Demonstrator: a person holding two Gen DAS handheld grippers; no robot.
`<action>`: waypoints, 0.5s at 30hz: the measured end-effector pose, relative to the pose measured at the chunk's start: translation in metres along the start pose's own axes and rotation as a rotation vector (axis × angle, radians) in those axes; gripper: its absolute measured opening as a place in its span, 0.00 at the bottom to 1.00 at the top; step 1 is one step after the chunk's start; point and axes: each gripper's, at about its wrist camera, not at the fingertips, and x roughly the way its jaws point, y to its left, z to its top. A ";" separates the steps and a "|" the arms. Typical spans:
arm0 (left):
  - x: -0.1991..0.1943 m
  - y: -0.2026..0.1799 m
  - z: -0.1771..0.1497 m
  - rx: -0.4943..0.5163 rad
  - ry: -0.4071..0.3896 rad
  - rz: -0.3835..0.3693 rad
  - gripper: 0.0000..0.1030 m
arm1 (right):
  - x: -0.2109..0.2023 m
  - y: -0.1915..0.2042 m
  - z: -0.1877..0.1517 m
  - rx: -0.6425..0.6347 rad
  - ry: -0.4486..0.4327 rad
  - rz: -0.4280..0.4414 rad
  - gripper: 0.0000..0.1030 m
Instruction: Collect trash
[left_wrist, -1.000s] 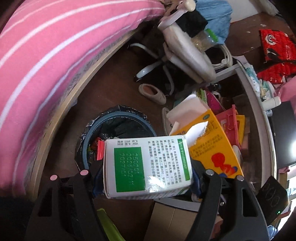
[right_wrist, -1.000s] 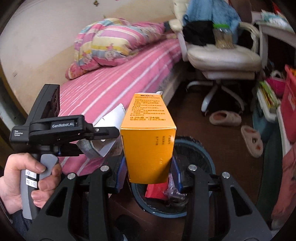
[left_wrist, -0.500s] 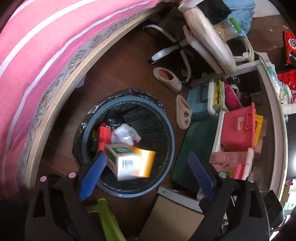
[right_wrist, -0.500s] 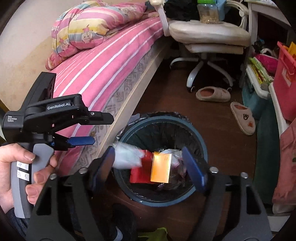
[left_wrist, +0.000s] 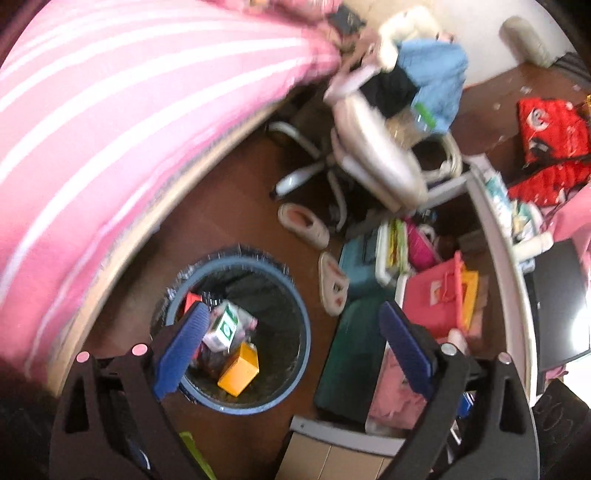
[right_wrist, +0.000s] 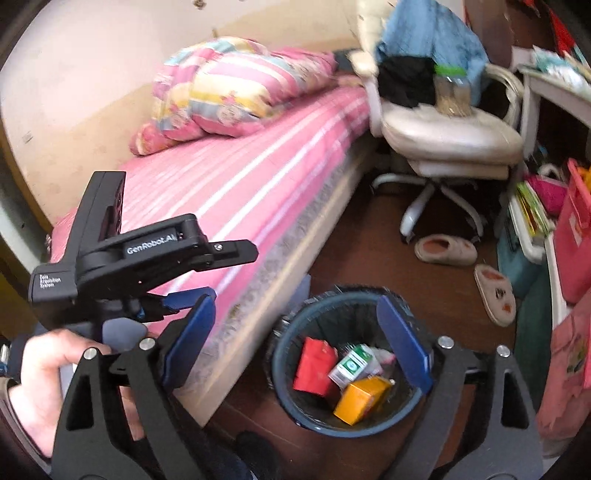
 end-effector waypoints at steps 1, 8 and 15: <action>-0.010 0.000 0.001 0.003 -0.026 -0.003 0.89 | -0.004 0.010 0.003 -0.024 -0.009 0.004 0.87; -0.085 0.006 0.008 -0.010 -0.221 -0.032 0.91 | -0.027 0.061 0.018 -0.113 -0.078 0.055 0.88; -0.185 0.034 0.004 -0.039 -0.445 -0.013 0.95 | -0.046 0.125 0.036 -0.201 -0.153 0.163 0.90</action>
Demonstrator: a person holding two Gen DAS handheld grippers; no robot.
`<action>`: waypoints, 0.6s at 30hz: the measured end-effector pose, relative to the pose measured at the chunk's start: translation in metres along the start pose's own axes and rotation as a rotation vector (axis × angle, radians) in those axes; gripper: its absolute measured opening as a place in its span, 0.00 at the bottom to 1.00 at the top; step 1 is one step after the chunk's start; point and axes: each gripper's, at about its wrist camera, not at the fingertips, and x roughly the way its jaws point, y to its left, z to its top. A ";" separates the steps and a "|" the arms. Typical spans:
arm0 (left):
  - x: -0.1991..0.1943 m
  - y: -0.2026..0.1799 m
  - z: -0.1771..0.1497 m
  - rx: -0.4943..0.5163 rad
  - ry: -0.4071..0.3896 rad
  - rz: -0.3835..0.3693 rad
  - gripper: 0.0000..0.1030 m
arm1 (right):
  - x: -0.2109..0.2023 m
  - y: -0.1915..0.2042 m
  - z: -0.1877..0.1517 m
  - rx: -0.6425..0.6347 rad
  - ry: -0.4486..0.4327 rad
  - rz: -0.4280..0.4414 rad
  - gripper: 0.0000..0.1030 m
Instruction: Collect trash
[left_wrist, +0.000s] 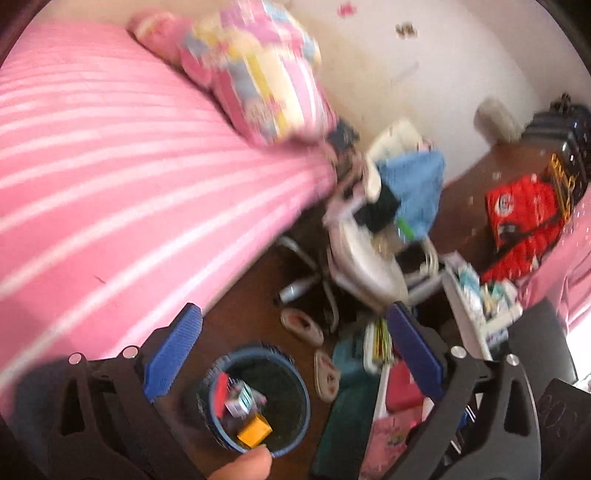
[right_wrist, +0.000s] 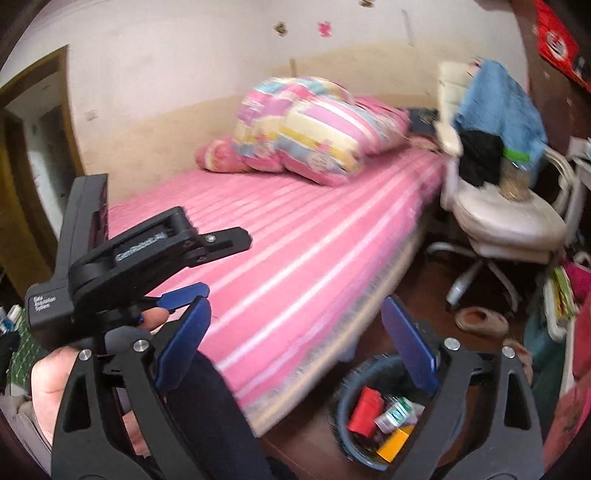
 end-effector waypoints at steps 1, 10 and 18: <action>-0.021 0.007 0.008 0.005 -0.059 0.018 0.95 | 0.001 0.013 0.006 -0.018 -0.009 0.025 0.90; -0.133 0.053 0.036 0.154 -0.359 0.376 0.95 | 0.024 0.120 0.024 -0.126 -0.048 0.207 0.92; -0.172 0.128 0.040 0.070 -0.387 0.593 0.95 | 0.072 0.197 0.017 -0.209 -0.020 0.300 0.92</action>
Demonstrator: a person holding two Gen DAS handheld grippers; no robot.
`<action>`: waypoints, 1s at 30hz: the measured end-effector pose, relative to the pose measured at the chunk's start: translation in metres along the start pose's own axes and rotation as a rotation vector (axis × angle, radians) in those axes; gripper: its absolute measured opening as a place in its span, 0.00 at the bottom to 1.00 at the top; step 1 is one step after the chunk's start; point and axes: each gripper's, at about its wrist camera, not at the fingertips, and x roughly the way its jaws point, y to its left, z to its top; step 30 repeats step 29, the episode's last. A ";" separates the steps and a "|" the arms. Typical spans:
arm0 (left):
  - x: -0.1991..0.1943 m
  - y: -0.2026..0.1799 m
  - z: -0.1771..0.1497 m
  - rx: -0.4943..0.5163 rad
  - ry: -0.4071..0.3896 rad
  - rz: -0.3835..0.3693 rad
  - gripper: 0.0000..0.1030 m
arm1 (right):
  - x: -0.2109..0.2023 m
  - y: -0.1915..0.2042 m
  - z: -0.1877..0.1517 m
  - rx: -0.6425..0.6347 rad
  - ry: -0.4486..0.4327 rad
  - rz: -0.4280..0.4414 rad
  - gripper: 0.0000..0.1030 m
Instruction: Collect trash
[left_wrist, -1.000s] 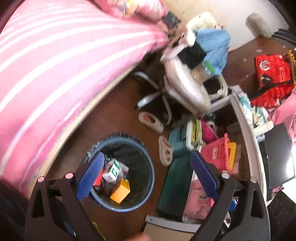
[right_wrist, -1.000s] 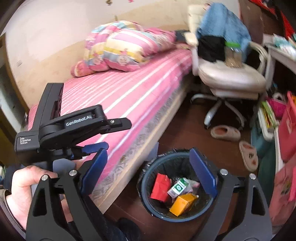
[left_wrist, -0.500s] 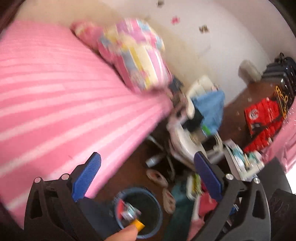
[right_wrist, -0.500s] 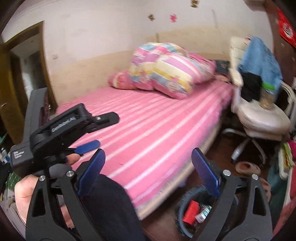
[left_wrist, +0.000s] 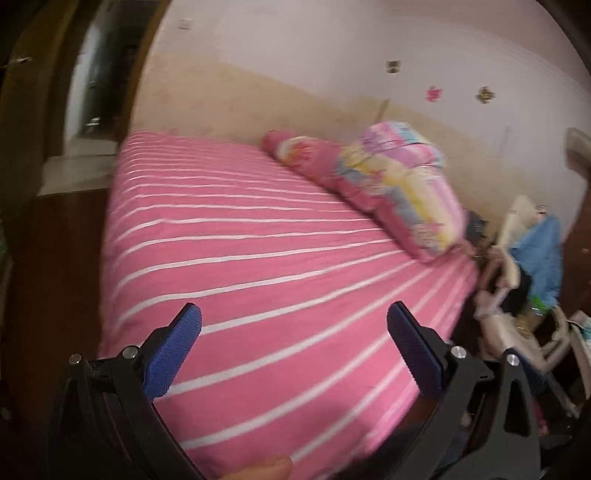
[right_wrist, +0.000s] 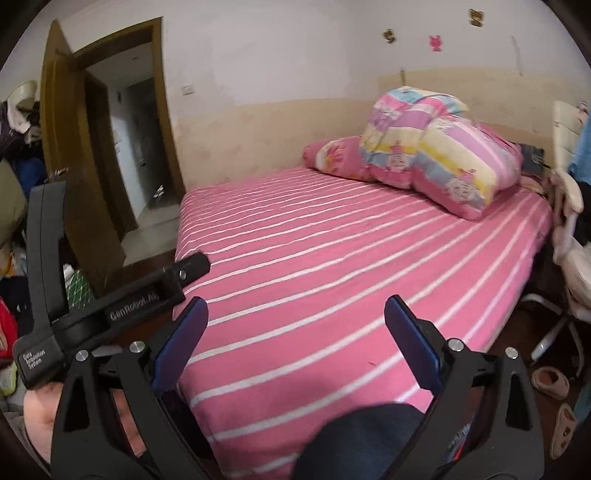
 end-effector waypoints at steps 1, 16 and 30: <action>0.003 0.008 0.000 -0.006 0.002 0.027 0.95 | 0.007 0.005 0.000 -0.018 -0.002 -0.002 0.92; 0.044 0.019 -0.007 0.018 0.076 0.112 0.95 | 0.048 0.016 -0.010 -0.067 0.023 -0.012 0.95; 0.055 0.016 -0.014 -0.009 0.137 0.102 0.95 | 0.049 -0.006 -0.008 0.012 0.032 -0.004 0.95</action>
